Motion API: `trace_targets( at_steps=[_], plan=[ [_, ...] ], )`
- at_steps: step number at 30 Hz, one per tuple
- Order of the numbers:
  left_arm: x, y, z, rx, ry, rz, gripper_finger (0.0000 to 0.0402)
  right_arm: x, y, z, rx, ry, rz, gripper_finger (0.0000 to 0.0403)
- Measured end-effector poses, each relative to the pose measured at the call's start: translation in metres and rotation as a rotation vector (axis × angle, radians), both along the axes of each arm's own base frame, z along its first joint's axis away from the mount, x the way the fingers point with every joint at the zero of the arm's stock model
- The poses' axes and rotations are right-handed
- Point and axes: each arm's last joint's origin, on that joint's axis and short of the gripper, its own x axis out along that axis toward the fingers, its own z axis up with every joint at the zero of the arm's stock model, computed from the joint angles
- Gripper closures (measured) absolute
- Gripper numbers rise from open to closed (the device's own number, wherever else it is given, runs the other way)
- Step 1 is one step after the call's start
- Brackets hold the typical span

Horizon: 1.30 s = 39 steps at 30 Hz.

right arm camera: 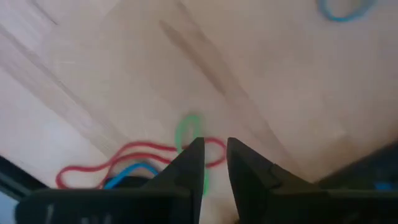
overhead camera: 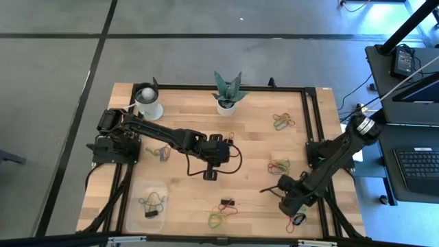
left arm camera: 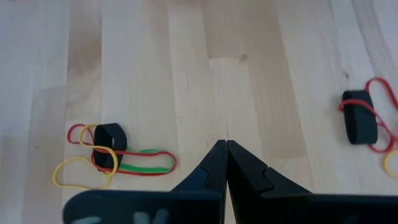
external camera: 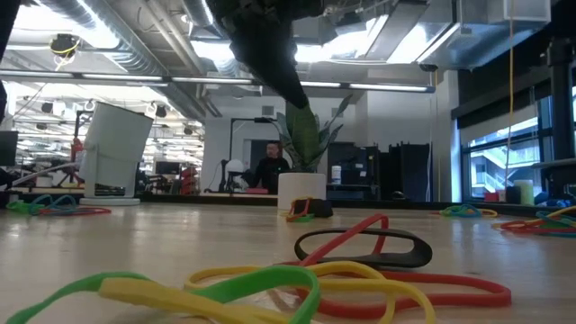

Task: Pick and place rubber bands into bin
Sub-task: Put the green rubber band into the transparent bin

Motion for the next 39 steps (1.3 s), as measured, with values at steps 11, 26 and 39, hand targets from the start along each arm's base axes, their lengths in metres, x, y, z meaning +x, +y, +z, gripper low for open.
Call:
trace_targets(
  at_steps=[11, 26, 39],
  plan=[
    [0.002, -0.002, 0.002, -0.041, -0.032, 0.04, 0.0398, 0.0, 0.011, -0.018, -0.032, 0.025, 0.045, 0.029],
    [0.002, -0.002, 0.002, -0.023, -0.031, 0.018, 0.0398, 0.007, 0.023, -0.051, -0.063, 0.068, 0.061, 0.0254],
    [0.003, -0.002, 0.002, -0.008, -0.037, -0.002, 0.0398, 0.005, 0.021, -0.045, -0.048, 0.055, 0.108, 0.039]
  ],
)
